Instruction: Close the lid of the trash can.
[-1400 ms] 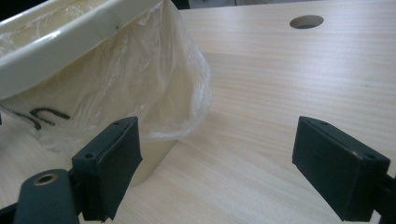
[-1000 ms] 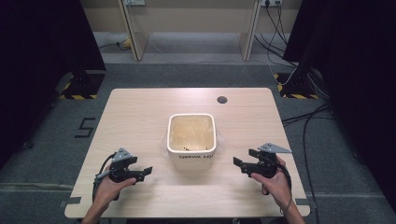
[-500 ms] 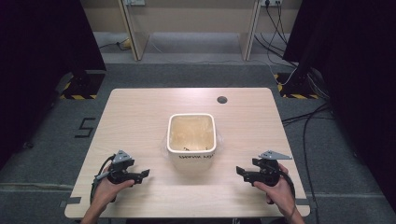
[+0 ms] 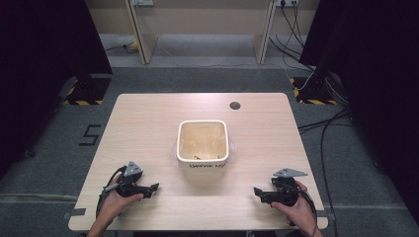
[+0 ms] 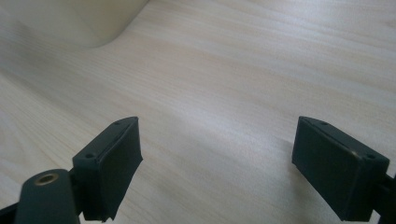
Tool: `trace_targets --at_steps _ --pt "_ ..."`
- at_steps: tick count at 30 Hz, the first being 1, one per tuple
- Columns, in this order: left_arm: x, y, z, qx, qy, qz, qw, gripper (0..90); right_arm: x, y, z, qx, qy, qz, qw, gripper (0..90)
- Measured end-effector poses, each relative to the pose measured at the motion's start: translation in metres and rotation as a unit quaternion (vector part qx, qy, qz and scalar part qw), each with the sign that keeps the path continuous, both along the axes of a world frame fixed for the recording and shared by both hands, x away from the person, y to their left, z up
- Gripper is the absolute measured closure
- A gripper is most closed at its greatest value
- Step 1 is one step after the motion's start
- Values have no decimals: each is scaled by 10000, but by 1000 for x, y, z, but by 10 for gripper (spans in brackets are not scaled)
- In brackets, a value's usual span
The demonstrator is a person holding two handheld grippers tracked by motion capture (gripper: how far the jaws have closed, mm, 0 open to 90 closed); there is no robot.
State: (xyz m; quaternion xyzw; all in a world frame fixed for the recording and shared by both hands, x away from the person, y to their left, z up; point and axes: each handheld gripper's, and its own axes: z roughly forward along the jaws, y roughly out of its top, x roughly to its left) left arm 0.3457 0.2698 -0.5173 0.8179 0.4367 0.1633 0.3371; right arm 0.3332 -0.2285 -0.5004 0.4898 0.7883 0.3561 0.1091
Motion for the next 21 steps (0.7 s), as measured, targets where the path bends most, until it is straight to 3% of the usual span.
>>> trace_targets --at_steps 3,21 --pt "0 -2 -1 10 -19 -32 10000 96 -2 0 -1 -45 22 3 10000 157" --pt "-1 -3 -2 25 -24 -82 10000 57 -3 -1 -3 -60 52 -39 10000 157"
